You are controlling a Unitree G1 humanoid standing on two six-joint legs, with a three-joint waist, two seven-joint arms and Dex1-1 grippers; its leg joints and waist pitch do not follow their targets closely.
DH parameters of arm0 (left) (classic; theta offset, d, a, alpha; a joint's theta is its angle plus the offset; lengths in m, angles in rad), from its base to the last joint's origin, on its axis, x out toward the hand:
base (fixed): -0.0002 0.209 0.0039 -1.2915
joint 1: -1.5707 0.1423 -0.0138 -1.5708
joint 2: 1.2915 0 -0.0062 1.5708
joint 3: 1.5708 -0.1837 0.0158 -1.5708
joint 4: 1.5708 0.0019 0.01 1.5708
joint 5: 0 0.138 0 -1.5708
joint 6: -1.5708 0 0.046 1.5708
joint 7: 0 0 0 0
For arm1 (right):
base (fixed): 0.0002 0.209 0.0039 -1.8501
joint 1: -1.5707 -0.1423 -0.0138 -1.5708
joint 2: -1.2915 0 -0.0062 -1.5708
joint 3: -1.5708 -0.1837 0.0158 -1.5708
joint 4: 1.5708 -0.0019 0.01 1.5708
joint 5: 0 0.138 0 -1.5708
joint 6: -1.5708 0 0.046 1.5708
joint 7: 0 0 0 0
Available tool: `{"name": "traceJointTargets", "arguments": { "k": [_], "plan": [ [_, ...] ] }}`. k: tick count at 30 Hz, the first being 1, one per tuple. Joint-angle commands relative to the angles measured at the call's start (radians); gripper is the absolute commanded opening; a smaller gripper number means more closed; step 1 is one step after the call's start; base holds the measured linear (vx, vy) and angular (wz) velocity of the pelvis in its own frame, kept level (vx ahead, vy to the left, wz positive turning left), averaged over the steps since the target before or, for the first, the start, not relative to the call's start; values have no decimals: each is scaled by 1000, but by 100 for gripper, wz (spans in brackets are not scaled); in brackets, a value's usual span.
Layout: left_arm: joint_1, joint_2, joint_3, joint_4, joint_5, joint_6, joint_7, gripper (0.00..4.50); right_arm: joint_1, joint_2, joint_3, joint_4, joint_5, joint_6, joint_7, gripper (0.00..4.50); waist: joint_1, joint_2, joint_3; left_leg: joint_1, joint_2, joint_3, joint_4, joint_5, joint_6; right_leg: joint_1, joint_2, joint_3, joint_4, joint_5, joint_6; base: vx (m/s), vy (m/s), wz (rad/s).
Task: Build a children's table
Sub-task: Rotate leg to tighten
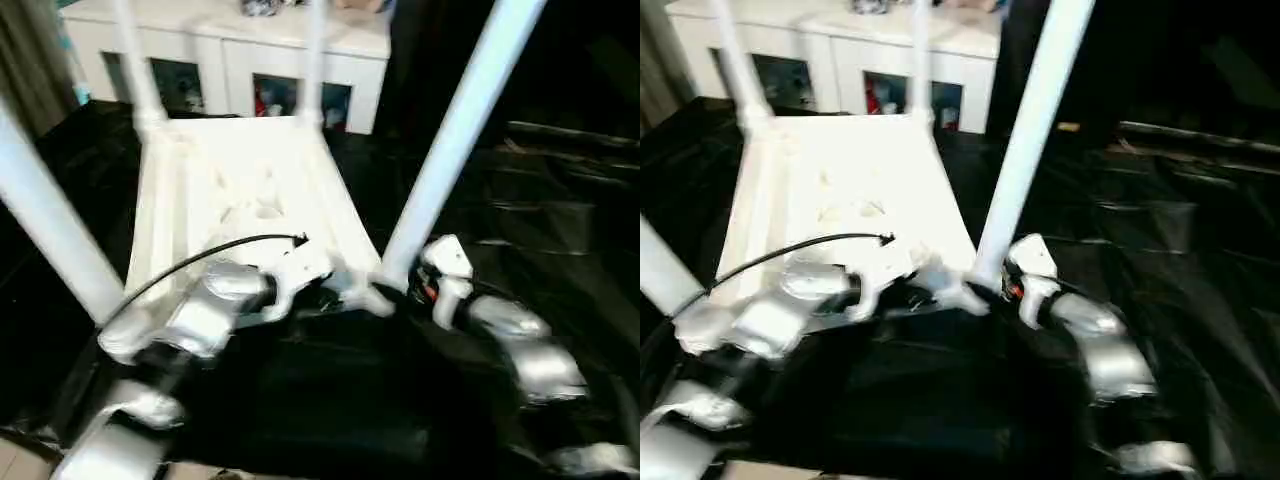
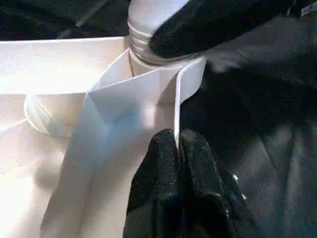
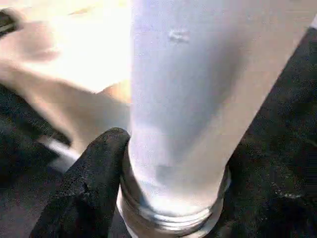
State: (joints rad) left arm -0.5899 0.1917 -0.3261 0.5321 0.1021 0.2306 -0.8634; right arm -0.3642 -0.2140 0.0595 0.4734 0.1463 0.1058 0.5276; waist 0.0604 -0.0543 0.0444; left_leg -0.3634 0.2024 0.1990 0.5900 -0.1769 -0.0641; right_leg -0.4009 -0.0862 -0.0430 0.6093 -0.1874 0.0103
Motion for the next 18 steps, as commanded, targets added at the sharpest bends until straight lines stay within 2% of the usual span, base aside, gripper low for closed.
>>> {"name": "traceJointTargets", "arguments": {
  "k": [1,4,5,9,11,12,13,15,16,18],
  "plan": [
    [-8,-73,-11,63,24,33,124,0,-12,48,-31,80,-40,63,-168,269,-5,3,-44,18,23,-27,-82,-411,-41,18,-50,25,-108,-504,-119,0,0,0],
    [-35,-143,-11,116,51,34,251,0,-44,133,-24,100,-47,86,-263,269,-12,4,-46,22,19,-33,-80,-442,-42,13,-51,19,-117,-556,-90,0,0,0],
    [-39,-157,-19,119,57,44,252,0,-52,157,1,98,-55,79,-258,269,-12,1,-47,21,20,-34,-81,-443,-38,15,-51,18,-119,-551,-83,0,0,0],
    [-39,-154,-32,120,65,32,232,0,-45,163,34,86,-71,57,-222,269,-11,6,-48,17,22,-35,-88,-442,-26,19,-53,17,-121,-498,-88,0,0,0],
    [-36,-144,-38,120,65,23,202,0,-37,176,11,70,-21,41,-176,269,-10,3,-47,19,21,-33,-88,-447,-17,16,-53,19,-120,-481,-96,0,0,0],
    [-35,-139,-40,120,66,22,195,0,-36,177,6,66,-15,39,-174,324,-9,4,-48,18,21,-33,-88,-445,-16,17,-54,20,-119,-475,-99,0,0,0],
    [-36,-136,-38,123,65,22,188,0,-39,178,-2,62,-13,39,-176,338,-9,4,-49,15,22,-33,-90,-434,-15,19,-54,21,-116,-454,-105,0,0,0],
    [-36,-112,-33,114,49,21,135,0,-44,152,-8,36,-10,30,-139,344,-7,3,-48,17,21,-30,-89,-432,-8,18,-54,22,-117,-446,-113,0,0,0],
    [-35,-97,-34,108,41,13,105,0,-45,135,-10,19,-5,31,-110,355,-8,3,-48,11,21,-32,-91,-423,-5,22,-55,22,-115,-450,-114,0,0,0],
    [-34,-86,-35,105,36,9,86,0,-42,119,-9,5,1,38,-78,355,-6,2,-51,8,22,-31,-91,-395,-2,26,-57,24,-113,-434,-113,0,0,0]
  ]
}}
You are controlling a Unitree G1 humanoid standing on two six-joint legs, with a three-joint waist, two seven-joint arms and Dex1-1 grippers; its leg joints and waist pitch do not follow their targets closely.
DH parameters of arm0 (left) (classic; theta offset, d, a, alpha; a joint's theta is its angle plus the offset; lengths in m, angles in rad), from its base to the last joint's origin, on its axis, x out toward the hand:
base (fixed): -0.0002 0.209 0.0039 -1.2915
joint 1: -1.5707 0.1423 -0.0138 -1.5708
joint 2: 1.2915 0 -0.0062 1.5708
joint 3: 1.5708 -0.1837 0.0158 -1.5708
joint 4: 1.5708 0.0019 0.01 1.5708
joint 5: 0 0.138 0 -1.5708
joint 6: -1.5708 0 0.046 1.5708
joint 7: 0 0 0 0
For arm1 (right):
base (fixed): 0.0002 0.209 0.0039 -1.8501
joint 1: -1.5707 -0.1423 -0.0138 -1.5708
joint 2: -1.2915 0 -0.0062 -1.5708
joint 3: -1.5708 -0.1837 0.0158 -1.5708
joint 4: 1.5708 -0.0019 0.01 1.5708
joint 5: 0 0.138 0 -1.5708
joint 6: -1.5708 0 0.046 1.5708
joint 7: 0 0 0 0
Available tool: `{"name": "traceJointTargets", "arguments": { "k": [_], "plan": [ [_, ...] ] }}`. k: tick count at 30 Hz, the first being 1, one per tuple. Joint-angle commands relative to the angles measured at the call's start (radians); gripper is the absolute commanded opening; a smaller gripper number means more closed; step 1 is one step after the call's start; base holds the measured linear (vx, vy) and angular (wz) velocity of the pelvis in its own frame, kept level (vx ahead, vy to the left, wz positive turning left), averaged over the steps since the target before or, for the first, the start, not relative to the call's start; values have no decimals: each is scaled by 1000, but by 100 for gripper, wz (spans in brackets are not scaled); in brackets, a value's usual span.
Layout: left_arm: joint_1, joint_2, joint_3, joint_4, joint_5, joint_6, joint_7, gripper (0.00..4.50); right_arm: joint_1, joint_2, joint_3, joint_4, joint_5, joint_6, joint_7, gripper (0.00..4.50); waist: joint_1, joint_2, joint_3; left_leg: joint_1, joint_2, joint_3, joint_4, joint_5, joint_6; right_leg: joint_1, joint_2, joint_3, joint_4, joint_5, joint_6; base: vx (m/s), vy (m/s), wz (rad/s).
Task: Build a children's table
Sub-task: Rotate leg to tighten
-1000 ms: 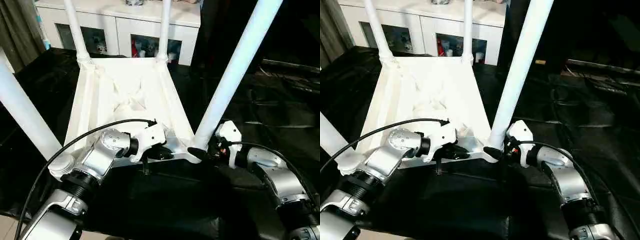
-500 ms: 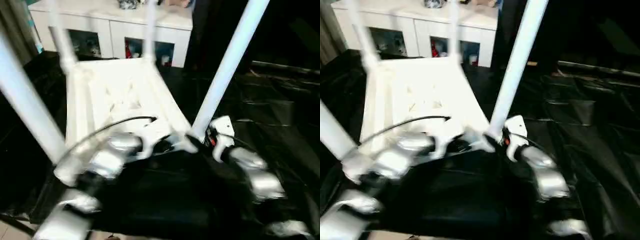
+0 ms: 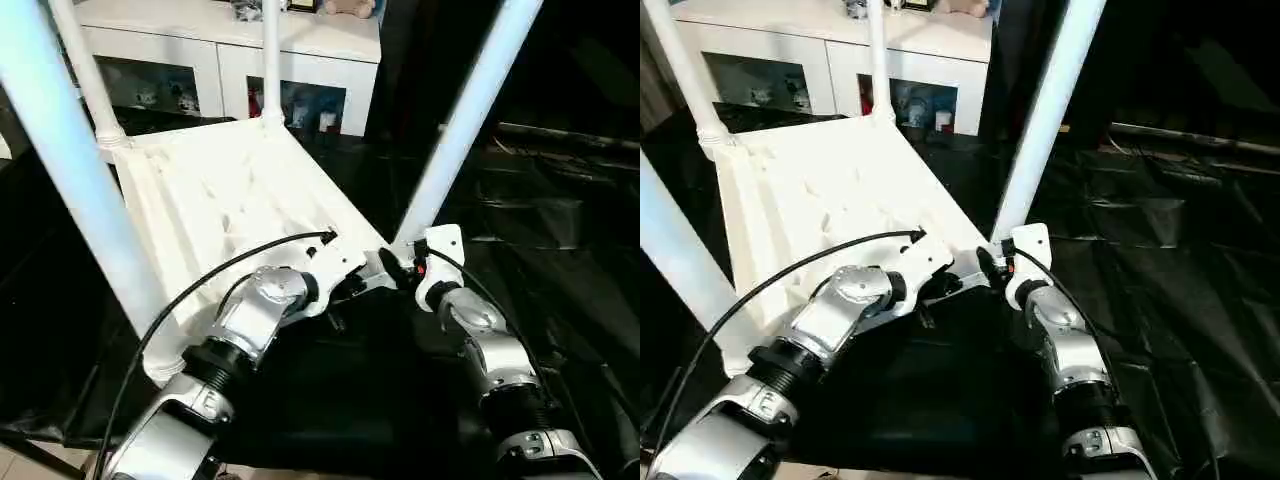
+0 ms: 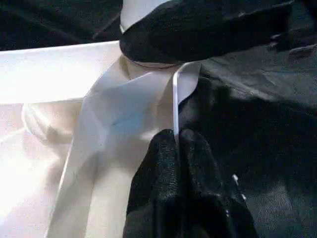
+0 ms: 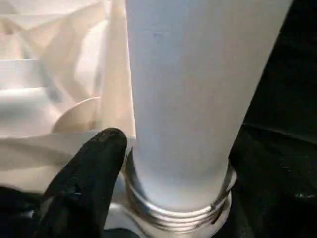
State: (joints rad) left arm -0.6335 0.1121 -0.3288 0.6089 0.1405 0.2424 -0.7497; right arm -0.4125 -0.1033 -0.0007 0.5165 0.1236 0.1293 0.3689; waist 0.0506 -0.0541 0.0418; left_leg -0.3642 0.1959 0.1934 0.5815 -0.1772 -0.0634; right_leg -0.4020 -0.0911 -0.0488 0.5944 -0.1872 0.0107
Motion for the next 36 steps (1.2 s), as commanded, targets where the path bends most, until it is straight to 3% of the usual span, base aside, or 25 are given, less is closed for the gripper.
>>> {"name": "traceJointTargets", "arguments": {
  "k": [1,5,10,12,14,17,18,24,26,34,36],
  "plan": [
    [14,18,-36,18,-14,-15,-81,0,18,-37,60,-69,35,19,154,355,6,2,-49,10,29,-24,-82,-384,1,27,-51,30,-98,-419,-116,0,0,0],
    [30,106,-49,-13,-49,-59,-264,0,75,-203,107,-162,58,18,400,355,17,1,-52,7,35,-19,-79,-329,29,35,-50,33,-86,-323,-153,0,0,0],
    [49,184,-66,-65,-79,-120,-413,0,106,-282,116,-185,64,39,517,355,21,3,-56,6,37,-14,-75,-270,40,37,-50,35,-69,-208,-210,0,0,0],
    [56,190,-60,-84,-93,-105,-429,0,108,-290,121,-188,65,44,536,355,22,7,-58,10,39,-11,-72,-231,43,37,-46,34,-59,-131,-240,0,0,0],
    [74,203,-55,-122,-119,-93,-462,0,108,-300,133,-185,61,44,554,355,26,4,-58,9,39,-9,-70,-205,48,41,-47,33,-52,-88,-255,0,0,0],
    [86,216,-61,-149,-125,-87,-483,0,100,-300,138,-168,71,46,570,355,34,3,-57,13,39,-6,-69,-201,51,41,-47,35,-52,-85,-259,0,0,0],
    [90,218,-61,-153,-126,-90,-486,0,97,-298,139,-162,68,39,571,355,35,-1,-56,11,40,-6,-70,-206,51,42,-48,35,-54,-96,-256,0,0,0],
    [99,224,-56,-160,-128,-93,-488,0,85,-283,137,-142,77,44,596,319,37,-3,-51,13,40,-9,-76,-262,20,37,-51,37,-65,-227,-212,0,0,0],
    [103,227,-56,-164,-128,-91,-489,0,85,-281,138,-139,80,41,599,288,37,-3,-53,14,39,-9,-75,-256,17,37,-51,37,-64,-220,-209,0,0,0],
    [117,229,-55,-170,-133,-70,-480,0,86,-263,129,-135,94,32,595,277,36,-2,-54,12,37,-8,-73,-233,22,39,-49,37,-60,-180,-219,0,0,0],
    [99,170,-31,-105,-106,-61,-347,0,69,-210,84,-77,68,24,438,277,33,-2,-52,12,37,-7,-74,-237,16,35,-49,37,-62,-186,-221,0,0,0]
  ]
}}
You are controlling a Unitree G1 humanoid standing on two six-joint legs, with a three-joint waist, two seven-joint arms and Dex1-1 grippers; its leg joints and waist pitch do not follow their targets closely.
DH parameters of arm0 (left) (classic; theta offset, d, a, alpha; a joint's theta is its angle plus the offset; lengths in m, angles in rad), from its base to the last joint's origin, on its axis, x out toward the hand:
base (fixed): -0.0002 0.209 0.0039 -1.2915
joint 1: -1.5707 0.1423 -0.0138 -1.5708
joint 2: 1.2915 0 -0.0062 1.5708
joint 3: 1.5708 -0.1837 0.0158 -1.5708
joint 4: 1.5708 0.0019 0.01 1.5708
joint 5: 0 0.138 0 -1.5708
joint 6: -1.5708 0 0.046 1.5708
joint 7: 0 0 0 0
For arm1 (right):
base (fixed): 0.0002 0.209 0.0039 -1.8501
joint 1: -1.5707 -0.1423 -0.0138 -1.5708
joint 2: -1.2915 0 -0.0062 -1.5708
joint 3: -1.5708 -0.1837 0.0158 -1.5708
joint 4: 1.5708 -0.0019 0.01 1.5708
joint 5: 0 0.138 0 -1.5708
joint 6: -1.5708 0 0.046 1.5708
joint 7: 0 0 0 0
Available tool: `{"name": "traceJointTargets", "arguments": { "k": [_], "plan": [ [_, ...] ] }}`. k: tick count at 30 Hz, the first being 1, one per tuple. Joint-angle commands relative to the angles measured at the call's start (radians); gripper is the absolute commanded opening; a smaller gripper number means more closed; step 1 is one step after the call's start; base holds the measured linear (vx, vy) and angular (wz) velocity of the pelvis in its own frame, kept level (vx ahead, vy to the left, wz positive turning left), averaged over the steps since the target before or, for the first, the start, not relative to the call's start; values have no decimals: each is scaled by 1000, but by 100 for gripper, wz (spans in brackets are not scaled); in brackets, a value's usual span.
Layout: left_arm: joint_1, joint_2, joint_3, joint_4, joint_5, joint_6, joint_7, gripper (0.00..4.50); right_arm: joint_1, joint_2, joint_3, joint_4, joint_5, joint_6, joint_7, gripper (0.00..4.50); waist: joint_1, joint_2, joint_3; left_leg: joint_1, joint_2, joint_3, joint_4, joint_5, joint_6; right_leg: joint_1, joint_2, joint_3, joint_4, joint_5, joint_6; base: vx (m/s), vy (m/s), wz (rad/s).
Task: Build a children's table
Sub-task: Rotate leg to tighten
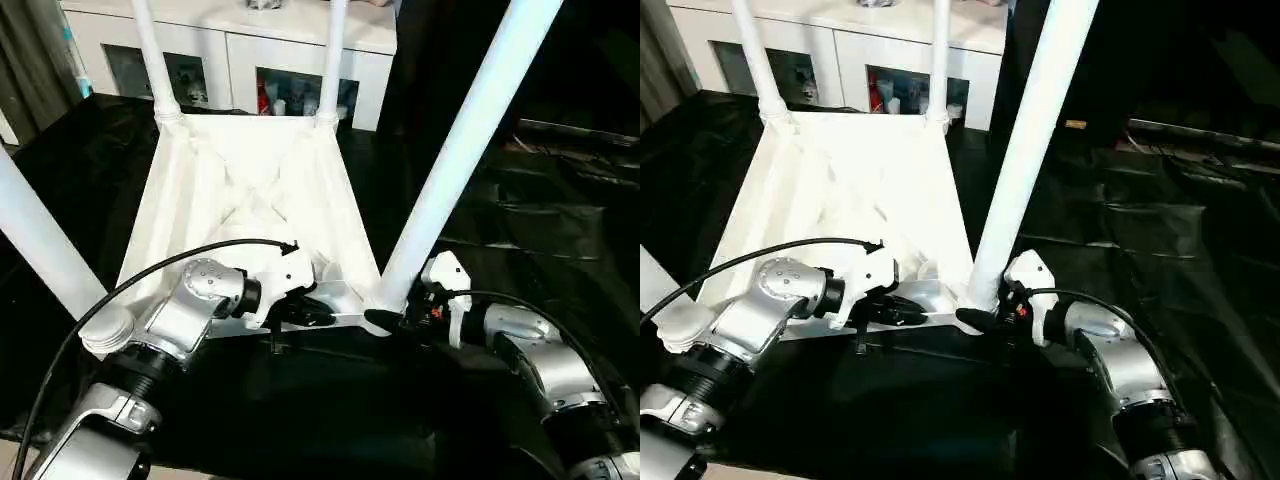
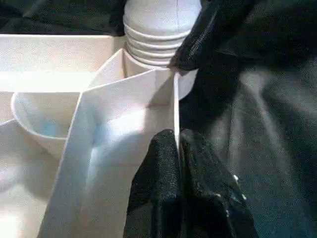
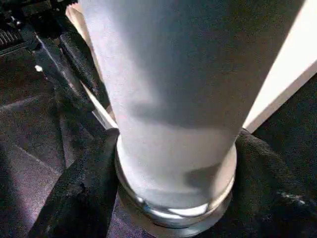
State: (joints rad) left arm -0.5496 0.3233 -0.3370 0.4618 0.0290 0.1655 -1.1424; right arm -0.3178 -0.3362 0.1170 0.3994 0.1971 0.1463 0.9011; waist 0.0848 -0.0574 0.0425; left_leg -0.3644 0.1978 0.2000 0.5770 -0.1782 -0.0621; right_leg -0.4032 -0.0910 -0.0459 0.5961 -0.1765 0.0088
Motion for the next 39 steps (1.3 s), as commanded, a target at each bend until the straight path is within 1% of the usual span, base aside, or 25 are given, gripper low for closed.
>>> {"name": "traceJointTargets", "arguments": {
  "k": [1,2,3,6,7,8,9,10,13,14,15,16,18,19,21,24,25,27,28,29,30,32,33,35,39],
  "plan": [
    [8,-60,-16,60,13,19,85,0,-31,38,-45,58,-17,3,-146,277,-4,0,-50,12,34,-15,-72,-262,3,37,-49,33,-69,-247,-209,0,0,0],
    [-1,-83,-14,82,25,22,131,0,-38,61,-60,78,-28,4,-216,277,-4,5,-50,15,33,-17,-73,-287,-12,35,-52,34,-73,-301,-194,0,0,0],
    [-16,-115,-19,113,50,31,198,0,-49,100,-92,101,-31,23,-323,277,-9,5,-48,16,31,-18,-75,-312,-22,30,-50,34,-81,-352,-176,0,0,0],
    [-34,-158,-23,147,76,51,279,0,-62,145,-121,120,-36,31,-438,277,-12,3,-48,18,30,-23,-76,-351,-35,28,-52,32,-91,-432,-144,0,0,0],
    [-51,-202,-31,168,94,87,342,0,-73,188,-134,127,-47,34,-526,277,-16,11,-47,21,29,-25,-77,-378,-38,22,-51,31,-98,-460,-127,0,0,0],
    [-52,-204,-31,169,95,89,346,0,-73,190,-134,128,-47,34,-531,277,-18,9,-48,20,29,-26,-77,-380,-41,23,-50,30,-98,-462,-124,0,0,0],
    [-66,-242,-32,187,104,109,394,0,-78,226,-124,124,-61,40,-573,277,-19,13,-49,21,29,-27,-78,-383,-42,22,-50,30,-97,-461,-124,0,0,0],
    [-75,-264,-40,198,119,111,419,0,-75,254,-101,114,-74,40,-575,277,-21,11,-48,21,28,-26,-77,-390,-40,19,-48,30,-100,-456,-123,0,0,0],
    [-81,-278,-53,206,136,104,427,0,-67,276,-69,98,-85,29,-552,277,-20,10,-50,16,27,-28,-79,-386,-27,23,-47,31,-99,-421,-120,0,0,0],
    [-82,-280,-56,209,138,95,422,0,-59,284,-57,85,-83,20,-533,277,-20,17,-50,16,27,-28,-79,-389,-22,23,-47,32,-100,-411,-121,0,0,0],
    [-83,-282,-56,215,139,88,420,0,-54,289,-52,79,-80,13,-526,277,-21,15,-49,16,28,-28,-80,-390,-21,23,-47,32,-100,-406,-123,0,0,0],
    [-79,-273,-56,206,133,81,395,0,-46,285,-54,64,-61,-1,-495,333,-21,13,-49,15,27,-28,-80,-391,-17,24,-46,31,-100,-403,-123,0,0,0],
    [-74,-258,-51,195,122,69,366,0,-46,264,-58,49,-48,-5,-463,346,-20,12,-51,13,27,-27,-79,-382,-11,25,-48,32,-98,-396,-127,0,0,0],
    [-72,-251,-50,192,118,63,354,0,-47,253,-60,42,-44,-4,-452,346,-19,12,-52,9,27,-27,-79,-372,-3,29,-48,32,-96,-384,-129,0,0,0],
    [-71,-243,-48,190,114,52,342,0,-47,238,-61,35,-43,-3,-434,387,-18,11,-54,6,28,-26,-79,-334,6,33,-49,33,-91,-343,-140,0,0,0],
    [-69,-234,-47,186,109,35,324,0,-46,223,-62,27,-40,4,-412,387,-19,15,-54,6,29,-24,-78,-316,12,32,-48,33,-88,-311,-158,0,0,0],
    [-54,-190,-46,147,89,22,234,0,-25,139,-39,-13,-27,12,-267,387,-15,10,-55,3,30,-24,-76,-302,26,43,-47,32,-83,-298,-160,0,0,0],
    [-50,-179,-47,138,85,22,215,0,-20,121,-35,-22,-22,15,-234,387,-16,13,-54,3,31,-21,-75,-296,35,36,-48,35,-82,-274,-166,0,0,0],
    [-38,-152,-54,114,75,-4,157,0,-8,82,-30,-42,-11,18,-173,387,-16,12,-55,0,30,-24,-76,-290,37,42,-49,32,-81,-274,-172,0,0,0],
    [-37,-151,-55,112,74,-4,154,0,-7,80,-30,-42,-10,18,-170,387,-15,11,-56,2,32,-22,-73,-276,43,40,-50,34,-79,-256,-178,0,0,0],
    [-5,-103,-63,60,41,-24,48,0,14,18,-25,-72,7,29,-77,387,-14,8,-56,1,33,-22,-73,-264,46,42,-50,33,-75,-245,-189,0,0,0],
    [8,-80,-66,40,30,-25,8,0,23,-10,-19,-81,7,28,-34,387,-12,11,-55,3,35,-20,-71,-250,57,40,-49,34,-73,-217,-201,0,0,0],
    [8,-80,-66,40,30,-25,8,0,23,-10,-19,-81,7,28,-34,387,-15,12,-55,1,35,-19,-72,-250,58,40,-48,34,-71,-205,-209,0,0,0],
    [21,-52,-71,27,24,-46,-30,0,33,-36,-9,-91,6,27,13,387,-8,14,-54,10,37,-17,-71,-260,56,35,-47,35,-72,-209,-216,0,0,0],
    [26,-31,-60,29,17,-57,-43,0,33,-54,-7,-96,23,28,47,387,2,11,-53,10,37,-17,-75,-274,35,36,-49,36,-72,-244,-203,0,0,0]
  ]
}}
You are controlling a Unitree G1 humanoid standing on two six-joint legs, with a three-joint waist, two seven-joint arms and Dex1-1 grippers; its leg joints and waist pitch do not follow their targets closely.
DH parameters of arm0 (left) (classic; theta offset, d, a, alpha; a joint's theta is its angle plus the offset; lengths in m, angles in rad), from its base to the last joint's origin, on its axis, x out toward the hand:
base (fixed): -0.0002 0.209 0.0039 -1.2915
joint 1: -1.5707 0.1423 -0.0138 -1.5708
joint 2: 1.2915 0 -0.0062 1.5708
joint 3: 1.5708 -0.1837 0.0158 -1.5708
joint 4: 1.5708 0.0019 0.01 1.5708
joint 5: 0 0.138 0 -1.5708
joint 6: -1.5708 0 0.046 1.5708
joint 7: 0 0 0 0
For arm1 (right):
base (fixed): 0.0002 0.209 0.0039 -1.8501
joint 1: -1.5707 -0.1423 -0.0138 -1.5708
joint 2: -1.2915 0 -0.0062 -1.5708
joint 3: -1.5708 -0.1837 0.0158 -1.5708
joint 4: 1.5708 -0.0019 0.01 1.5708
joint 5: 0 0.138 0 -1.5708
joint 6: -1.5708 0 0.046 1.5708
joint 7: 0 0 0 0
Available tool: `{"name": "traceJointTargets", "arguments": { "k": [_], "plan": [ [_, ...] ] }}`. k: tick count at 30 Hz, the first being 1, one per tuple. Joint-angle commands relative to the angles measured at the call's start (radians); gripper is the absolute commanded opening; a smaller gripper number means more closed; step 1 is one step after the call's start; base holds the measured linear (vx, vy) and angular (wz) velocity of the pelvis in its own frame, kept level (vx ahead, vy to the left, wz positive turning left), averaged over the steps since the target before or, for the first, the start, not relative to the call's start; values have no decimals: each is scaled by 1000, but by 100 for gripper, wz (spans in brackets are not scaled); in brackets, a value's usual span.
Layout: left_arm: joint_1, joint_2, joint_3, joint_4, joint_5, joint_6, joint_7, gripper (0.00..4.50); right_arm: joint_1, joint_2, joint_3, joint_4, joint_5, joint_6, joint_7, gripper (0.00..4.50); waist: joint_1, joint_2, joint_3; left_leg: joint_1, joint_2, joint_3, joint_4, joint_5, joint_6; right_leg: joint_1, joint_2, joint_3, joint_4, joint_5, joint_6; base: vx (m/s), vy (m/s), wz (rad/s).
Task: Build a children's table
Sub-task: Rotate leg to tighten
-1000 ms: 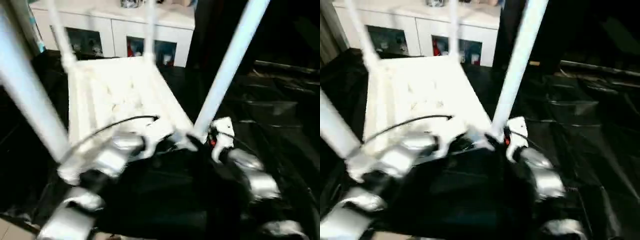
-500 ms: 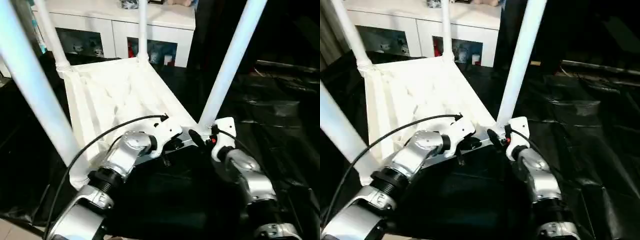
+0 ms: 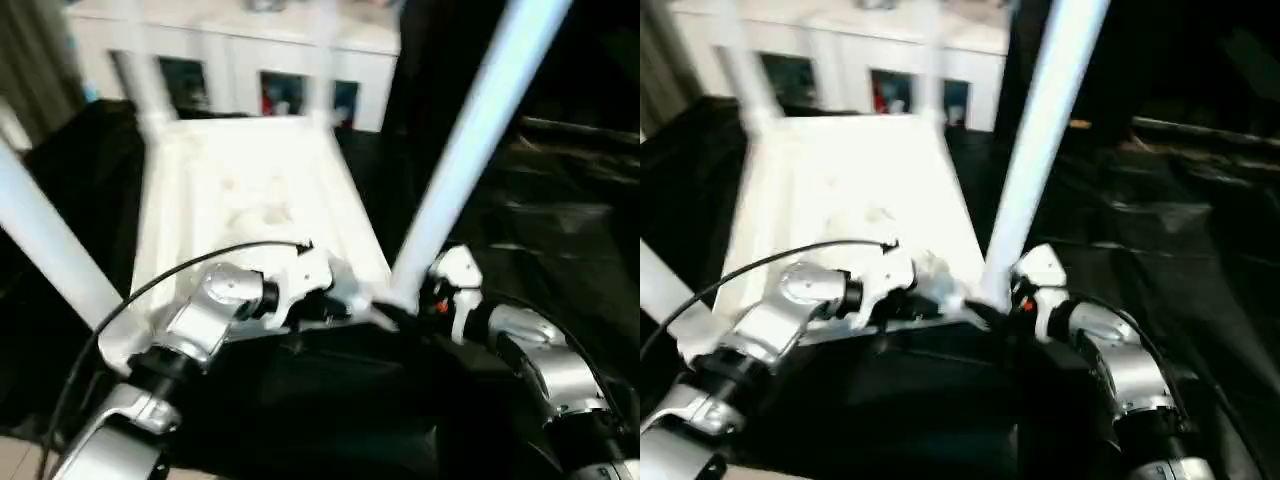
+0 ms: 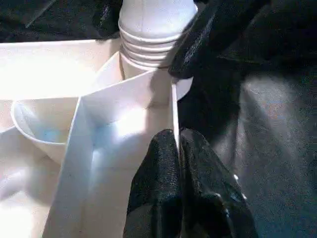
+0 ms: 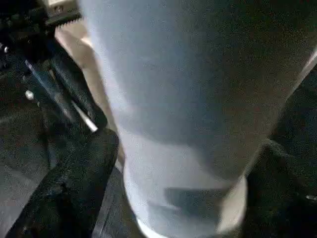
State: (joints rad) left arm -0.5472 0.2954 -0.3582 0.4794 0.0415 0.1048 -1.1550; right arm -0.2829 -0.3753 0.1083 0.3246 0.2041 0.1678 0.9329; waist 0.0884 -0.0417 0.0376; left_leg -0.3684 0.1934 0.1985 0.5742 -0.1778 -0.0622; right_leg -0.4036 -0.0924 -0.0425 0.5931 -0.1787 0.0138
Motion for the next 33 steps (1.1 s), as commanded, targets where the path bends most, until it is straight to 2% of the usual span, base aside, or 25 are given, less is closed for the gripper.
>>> {"name": "traceJointTargets", "arguments": {
  "k": [1,5,8,11,13,16,17,21,24,25,27,29,30,33],
  "plan": [
    [25,0,-37,10,3,2,-34,0,-2,-17,1,-22,18,8,21,387,-2,-5,-47,13,41,-16,-72,-279,31,36,-50,33,-71,-255,-203,0,0,0],
    [32,13,-33,0,-1,7,-46,0,-6,-25,8,-19,19,12,44,387,-2,-10,-49,13,40,-15,-71,-263,31,37,-49,33,-69,-250,-198,0,0,0],
    [35,23,-32,-3,-1,7,-49,0,-5,-26,13,-16,18,11,58,352,-1,-11,-49,12,40,-14,-69,-239,40,38,-49,33,-65,-220,-205,0,0,0],
    [38,27,-32,-4,-2,7,-50,0,-3,-22,9,-16,27,16,66,344,0,-10,-49,12,40,-14,-68,-237,42,38,-49,33,-65,-219,-207,0,0,0],
    [38,26,-31,-3,-4,12,-47,0,-2,-18,5,-16,33,23,69,311,0,-10,-48,13,40,-15,-69,-251,38,37,-50,33,-68,-245,-204,0,0,0],
    [38,22,-29,-2,-6,20,-39,0,-1,-10,-1,-15,38,26,62,299,-1,-9,-49,13,39,-14,-69,-252,32,37,-49,33,-67,-241,-203,0,0,0],
    [37,20,-28,0,-7,22,-36,0,-1,-5,-4,-13,40,27,56,280,0,-10,-50,13,39,-15,-69,-249,33,38,-49,33,-67,-238,-203,0,0,0],
    [16,-33,-12,41,16,49,74,0,-2,60,-29,41,27,37,-79,274,-3,-9,-48,13,38,-14,-71,-255,26,35,-49,33,-69,-253,-202,0,0,0],
    [2,-64,-10,68,35,60,136,0,-3,92,-41,58,15,41,-150,272,-8,-11,-45,16,38,-17,-74,-305,4,31,-50,33,-81,-353,-171,0,0,0],
    [-22,-108,-8,109,61,75,229,0,-13,137,-59,81,-9,49,-260,272,-6,-10,-44,17,37,-19,-74,-317,-1,29,-52,33,-84,-383,-160,0,0,0],
    [-49,-161,-8,150,80,102,315,0,-28,192,-87,107,-23,68,-386,272,-10,-9,-42,24,35,-22,-76,-359,-23,21,-52,31,-94,-465,-134,0,0,0],
    [-75,-219,-4,187,91,133,399,0,-42,245,-105,124,-37,81,-499,272,-14,-9,-41,21,33,-26,-79,-377,-34,21,-52,30,-99,-509,-111,0,0,0],
    [-89,-251,-7,206,102,146,440,0,-49,275,-107,128,-54,91,-558,272,-15,-10,-42,26,33,-26,-77,-385,-33,17,-52,30,-104,-522,-101,0,0,0],
    [-109,-279,-14,230,121,140,480,0,-55,305,-81,118,-75,103,-578,272,-15,-8,-43,25,31,-29,-79,-401,-25,18,-50,28,-108,-521,-89,0,0,0]
  ]
}}
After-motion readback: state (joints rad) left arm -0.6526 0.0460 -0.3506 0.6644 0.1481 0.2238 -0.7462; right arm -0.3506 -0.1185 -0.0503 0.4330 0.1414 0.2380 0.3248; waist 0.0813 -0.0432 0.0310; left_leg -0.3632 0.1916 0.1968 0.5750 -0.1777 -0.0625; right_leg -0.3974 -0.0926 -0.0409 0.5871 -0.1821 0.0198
